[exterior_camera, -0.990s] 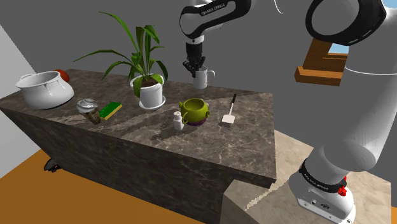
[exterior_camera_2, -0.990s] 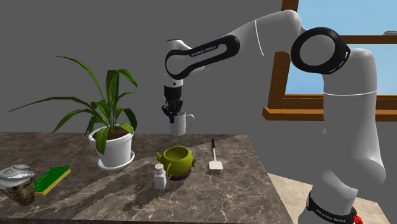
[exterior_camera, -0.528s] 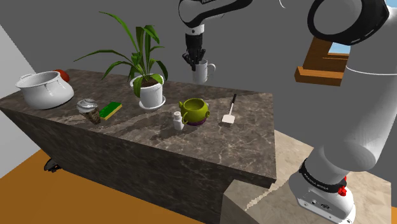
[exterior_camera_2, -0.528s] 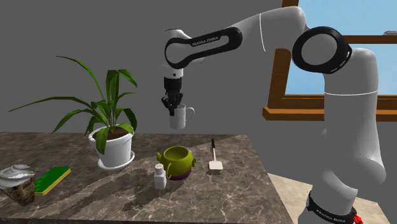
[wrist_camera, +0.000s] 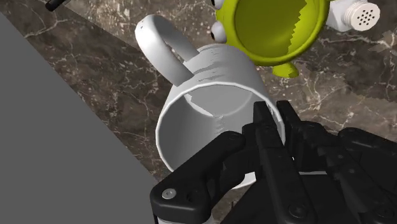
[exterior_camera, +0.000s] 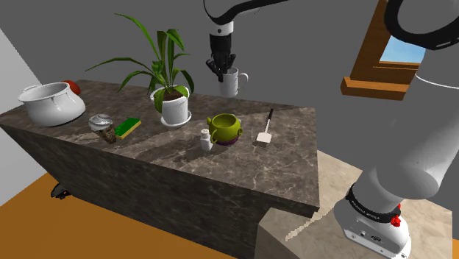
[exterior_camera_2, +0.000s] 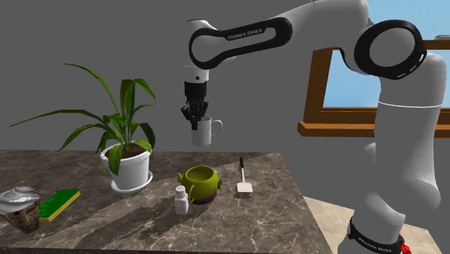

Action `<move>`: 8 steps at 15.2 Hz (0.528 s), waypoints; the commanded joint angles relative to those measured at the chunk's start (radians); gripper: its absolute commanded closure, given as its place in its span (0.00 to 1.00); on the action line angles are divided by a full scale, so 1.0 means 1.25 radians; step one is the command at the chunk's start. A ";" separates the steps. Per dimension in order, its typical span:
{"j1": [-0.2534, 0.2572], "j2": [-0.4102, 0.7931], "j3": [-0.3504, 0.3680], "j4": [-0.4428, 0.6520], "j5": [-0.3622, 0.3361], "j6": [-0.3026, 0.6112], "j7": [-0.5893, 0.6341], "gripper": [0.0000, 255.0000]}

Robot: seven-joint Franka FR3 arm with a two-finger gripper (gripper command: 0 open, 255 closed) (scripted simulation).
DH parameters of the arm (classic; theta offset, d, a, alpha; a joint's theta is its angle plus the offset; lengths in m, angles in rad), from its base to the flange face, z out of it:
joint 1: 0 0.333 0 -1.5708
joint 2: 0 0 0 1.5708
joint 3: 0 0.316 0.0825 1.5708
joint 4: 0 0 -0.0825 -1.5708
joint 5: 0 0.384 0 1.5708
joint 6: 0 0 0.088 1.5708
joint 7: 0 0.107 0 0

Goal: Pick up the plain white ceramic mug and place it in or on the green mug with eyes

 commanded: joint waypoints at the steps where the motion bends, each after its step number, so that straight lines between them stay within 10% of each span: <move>1: 0.018 -0.033 0.015 -0.029 -0.003 -0.005 0.033 1.00; 8: 0.059 -0.104 0.057 -0.104 -0.006 -0.004 0.118 1.00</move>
